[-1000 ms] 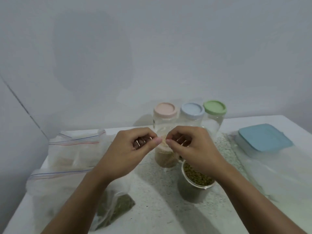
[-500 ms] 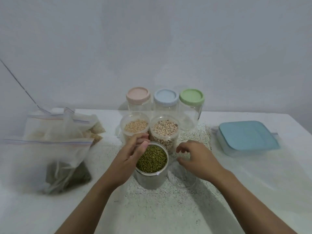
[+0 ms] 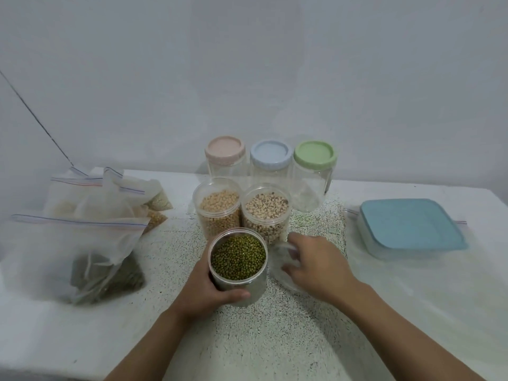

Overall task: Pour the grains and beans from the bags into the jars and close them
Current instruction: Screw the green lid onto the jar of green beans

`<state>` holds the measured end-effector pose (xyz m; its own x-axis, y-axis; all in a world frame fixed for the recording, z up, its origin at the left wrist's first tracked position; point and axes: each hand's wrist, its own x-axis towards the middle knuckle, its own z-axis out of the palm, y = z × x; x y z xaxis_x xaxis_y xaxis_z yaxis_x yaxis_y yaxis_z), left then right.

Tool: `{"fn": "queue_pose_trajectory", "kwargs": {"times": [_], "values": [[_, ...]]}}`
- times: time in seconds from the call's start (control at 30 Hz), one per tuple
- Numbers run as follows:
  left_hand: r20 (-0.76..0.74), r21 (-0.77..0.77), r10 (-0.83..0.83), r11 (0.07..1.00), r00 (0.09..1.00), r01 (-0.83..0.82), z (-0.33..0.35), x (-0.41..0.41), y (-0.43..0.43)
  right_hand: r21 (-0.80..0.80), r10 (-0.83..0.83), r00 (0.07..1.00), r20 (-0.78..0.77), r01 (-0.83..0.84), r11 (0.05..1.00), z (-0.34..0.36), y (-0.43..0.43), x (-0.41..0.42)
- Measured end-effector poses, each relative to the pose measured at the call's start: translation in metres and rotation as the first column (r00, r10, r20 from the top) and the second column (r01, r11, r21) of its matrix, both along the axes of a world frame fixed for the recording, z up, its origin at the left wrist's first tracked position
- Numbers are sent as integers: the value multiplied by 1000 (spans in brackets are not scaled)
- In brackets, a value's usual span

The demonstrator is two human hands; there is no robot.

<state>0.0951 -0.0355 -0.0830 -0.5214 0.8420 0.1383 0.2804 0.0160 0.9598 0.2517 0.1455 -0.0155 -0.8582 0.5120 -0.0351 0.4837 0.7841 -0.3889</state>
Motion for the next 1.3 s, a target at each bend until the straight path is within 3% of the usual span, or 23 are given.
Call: {"fn": "queue_pose_trajectory", "kwargs": {"times": [0.17,0.3,0.5,0.67,0.87,1.1,1.3], "values": [[-68,31,-25,999,997,27,6,-4,6,-6,28,944,-328,-32,999,25,-6,-3],[-124,33,-23,999,992,27,12,-9,12,-25,65,919,-389,-81,996,28,-11,-12],[-152,63,0,998,988,10,6,-11,16,0,226,927,-298,-237,972,23,-23,-20],[-204,-3,21,1000,979,-22,-3,-17,14,14,444,865,-234,-454,891,17,-25,-30],[-292,45,18,999,956,-5,-6,-15,18,49,530,842,-105,-528,848,16,-25,-37],[-168,27,8,1000,986,-4,-12,-18,16,4,583,812,-35,-583,812,39,-22,-41],[-148,41,34,999,988,-28,-2,-11,16,163,647,755,108,-655,737,50,-29,-54]]}}
